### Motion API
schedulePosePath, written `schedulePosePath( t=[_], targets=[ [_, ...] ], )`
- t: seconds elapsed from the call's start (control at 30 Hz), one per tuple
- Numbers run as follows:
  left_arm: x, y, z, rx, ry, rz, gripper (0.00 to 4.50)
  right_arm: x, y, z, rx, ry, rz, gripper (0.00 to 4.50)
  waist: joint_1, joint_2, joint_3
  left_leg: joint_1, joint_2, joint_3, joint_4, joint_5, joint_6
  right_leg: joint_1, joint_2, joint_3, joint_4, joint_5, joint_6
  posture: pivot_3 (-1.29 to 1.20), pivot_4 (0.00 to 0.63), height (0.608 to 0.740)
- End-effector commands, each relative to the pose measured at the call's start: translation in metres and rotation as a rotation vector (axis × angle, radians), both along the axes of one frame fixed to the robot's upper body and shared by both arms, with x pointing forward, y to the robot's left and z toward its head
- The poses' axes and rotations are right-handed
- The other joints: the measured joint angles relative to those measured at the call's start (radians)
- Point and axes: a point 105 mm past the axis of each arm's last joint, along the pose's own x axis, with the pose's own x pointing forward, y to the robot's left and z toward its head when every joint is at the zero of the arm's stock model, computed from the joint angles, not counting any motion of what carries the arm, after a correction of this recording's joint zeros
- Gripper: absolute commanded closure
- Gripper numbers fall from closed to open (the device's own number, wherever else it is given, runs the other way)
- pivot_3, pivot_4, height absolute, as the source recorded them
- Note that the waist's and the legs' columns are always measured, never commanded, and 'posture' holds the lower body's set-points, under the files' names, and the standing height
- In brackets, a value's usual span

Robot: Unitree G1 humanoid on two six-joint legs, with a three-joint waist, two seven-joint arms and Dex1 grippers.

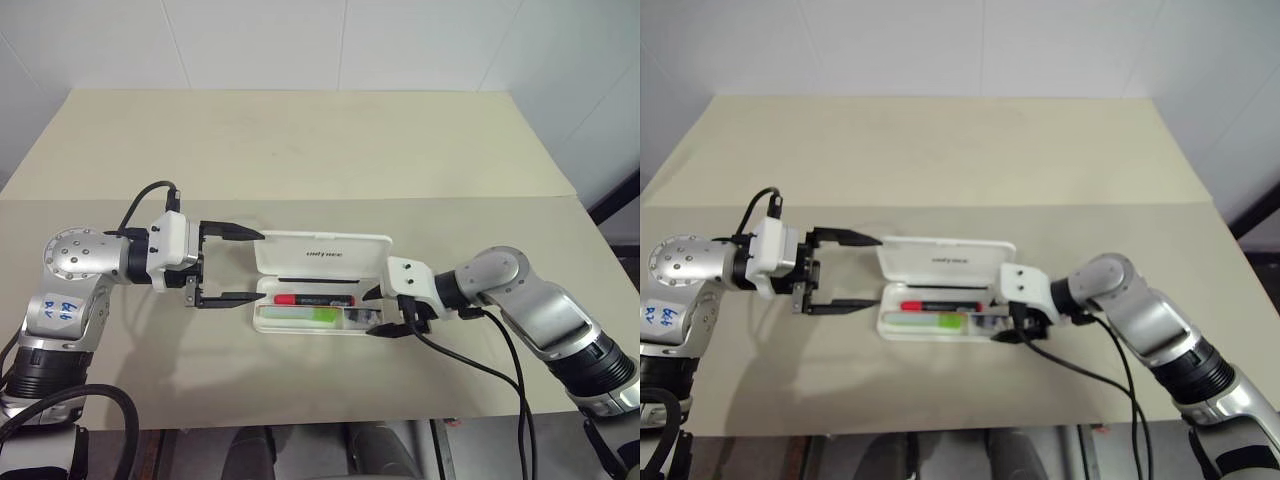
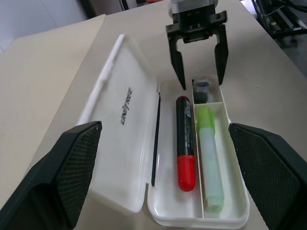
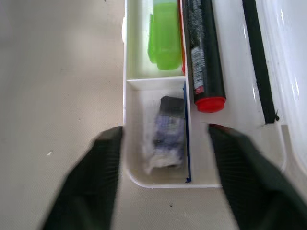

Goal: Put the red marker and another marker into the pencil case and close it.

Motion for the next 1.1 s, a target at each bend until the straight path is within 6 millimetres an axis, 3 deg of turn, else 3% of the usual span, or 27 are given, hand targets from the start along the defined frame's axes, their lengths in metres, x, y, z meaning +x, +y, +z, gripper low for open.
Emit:
schedulePosePath(
  t=[0.03,0.33,0.6,0.77,0.87,0.97,1.1],
  targets=[
    [-0.002,0.003,0.011,0.002,-0.053,0.006,0.0,0.006,0.003,0.03,0.086,-0.093,0.027,0.04,0.0,0.0,0.0,0.0,0.0,0.0,0.0,0.0,0.0,0.0,0.0,0.0,0.0,0.0,0.0,0.0,0.15,0.74],
    [0.002,0.003,0.012,0.007,-0.064,0.004,0.0,-0.005,-0.004,0.07,0.33,-0.146,0.072,0.01,0.001,0.0,0.0,0.0,0.0,0.0,-0.001,0.0,0.0,0.0,0.0,0.0,0.0,0.0,0.0,0.0,0.15,0.74],
    [0.003,0.011,0.018,-0.009,-0.078,0.027,0.0,-0.023,-0.029,0.073,0.432,-0.121,0.044,0.01,0.002,0.0,0.0,0.0,0.0,0.0,0.0,0.0,0.0,0.001,0.0,0.0,0.0,0.0,0.0,0.0,0.15,0.74],
    [0.003,0.014,0.025,-0.046,-0.083,0.04,0.0,-0.023,-0.04,0.075,0.516,-0.16,-0.017,0.01,-0.002,0.0,0.0,0.0,0.0,0.0,0.0,0.0,0.0,0.001,0.0,0.0,0.0,0.0,0.001,0.0,0.15,0.74],
    [0.003,0.016,0.029,-0.066,-0.083,0.039,0.58,-0.015,-0.042,0.081,0.561,-0.192,-0.069,0.0,-0.001,0.0,0.0,0.001,0.0,0.0,0.001,0.0,0.0,0.001,0.0,0.0,0.0,0.001,0.001,0.0,0.15,0.74],
    [0.004,0.014,0.033,-0.084,-0.091,0.033,1.56,-0.001,-0.052,0.096,0.666,-0.211,-0.144,0.0,-0.001,0.0,0.0,0.001,0.0,0.0,0.001,0.0,0.0,0.002,0.0,0.0,0.0,0.001,0.001,0.0,0.15,0.74],
    [0.005,0.014,0.036,-0.096,-0.099,0.035,2.96,0.002,-0.056,0.101,0.696,-0.213,-0.152,0.0,0.001,0.0,0.0,0.0,0.0,0.0,0.001,0.0,0.0,0.002,0.0,0.0,0.0,0.001,0.002,0.0,0.15,0.74]
  ],
)
